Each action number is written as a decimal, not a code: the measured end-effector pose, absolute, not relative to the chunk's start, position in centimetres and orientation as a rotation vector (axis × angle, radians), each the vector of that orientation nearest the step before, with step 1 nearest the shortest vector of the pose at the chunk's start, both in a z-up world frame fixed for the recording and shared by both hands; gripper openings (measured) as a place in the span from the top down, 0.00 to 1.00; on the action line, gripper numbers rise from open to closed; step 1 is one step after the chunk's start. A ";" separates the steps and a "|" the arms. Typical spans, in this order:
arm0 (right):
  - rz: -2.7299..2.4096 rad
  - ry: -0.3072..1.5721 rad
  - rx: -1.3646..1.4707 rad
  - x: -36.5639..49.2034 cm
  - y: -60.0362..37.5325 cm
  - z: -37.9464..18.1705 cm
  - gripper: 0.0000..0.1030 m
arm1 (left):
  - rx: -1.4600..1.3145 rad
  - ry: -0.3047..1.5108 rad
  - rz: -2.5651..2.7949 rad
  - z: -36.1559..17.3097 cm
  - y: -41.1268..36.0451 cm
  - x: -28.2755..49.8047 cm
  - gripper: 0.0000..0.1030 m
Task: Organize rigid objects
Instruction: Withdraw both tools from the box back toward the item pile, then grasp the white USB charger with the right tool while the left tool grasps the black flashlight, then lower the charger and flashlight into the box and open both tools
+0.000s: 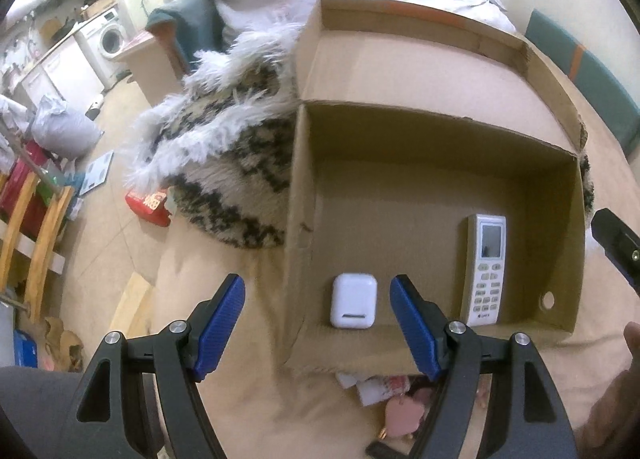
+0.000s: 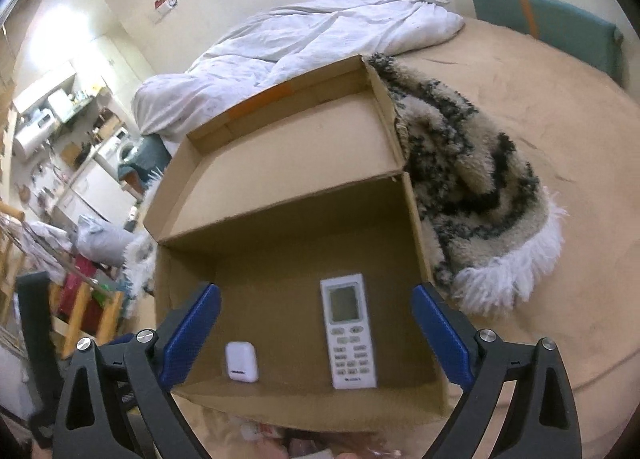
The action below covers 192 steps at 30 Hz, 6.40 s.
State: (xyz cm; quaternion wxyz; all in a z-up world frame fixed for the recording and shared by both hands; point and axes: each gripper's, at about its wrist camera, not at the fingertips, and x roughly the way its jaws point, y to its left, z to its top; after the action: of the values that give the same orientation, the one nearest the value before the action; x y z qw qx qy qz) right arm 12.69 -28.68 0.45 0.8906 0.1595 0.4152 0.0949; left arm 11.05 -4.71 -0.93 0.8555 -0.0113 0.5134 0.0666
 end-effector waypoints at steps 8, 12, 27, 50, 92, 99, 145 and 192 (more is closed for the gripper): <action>0.136 0.819 0.221 9.2 -27.0 0.2 0.00 | -0.077 1.068 0.128 -0.4 -1.9 7.4 0.30; 0.106 0.828 0.180 7.8 -26.5 -0.1 0.00 | -0.068 1.055 0.125 -0.7 -1.1 5.8 0.30; 0.079 0.935 0.196 2.3 -25.6 -2.3 0.00 | -0.037 1.060 0.065 -3.0 -1.5 3.1 0.30; 0.236 1.292 0.379 4.7 -25.0 -10.7 0.25 | -0.122 1.143 0.087 -4.2 0.2 3.8 0.30; 0.207 1.171 0.395 4.3 -28.3 -7.2 0.58 | 0.351 1.506 -0.492 -13.5 -15.7 -0.5 0.01; 0.197 1.164 0.428 4.2 -29.2 -7.1 0.58 | 0.403 1.528 -0.455 -15.7 -17.6 -0.7 0.02; 0.337 0.925 0.404 4.8 -28.3 0.3 0.58 | -0.051 0.912 0.015 7.4 0.4 9.0 0.17; 0.267 1.105 0.231 15.5 -25.0 -6.6 0.57 | 0.064 1.087 -0.041 -6.8 -8.1 15.6 0.12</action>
State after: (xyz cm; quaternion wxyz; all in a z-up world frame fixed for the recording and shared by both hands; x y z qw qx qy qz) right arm 15.52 -24.98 -6.63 0.8365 0.1093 0.5219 0.1264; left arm 15.62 -8.10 -6.79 0.8552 0.0306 0.5170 -0.0196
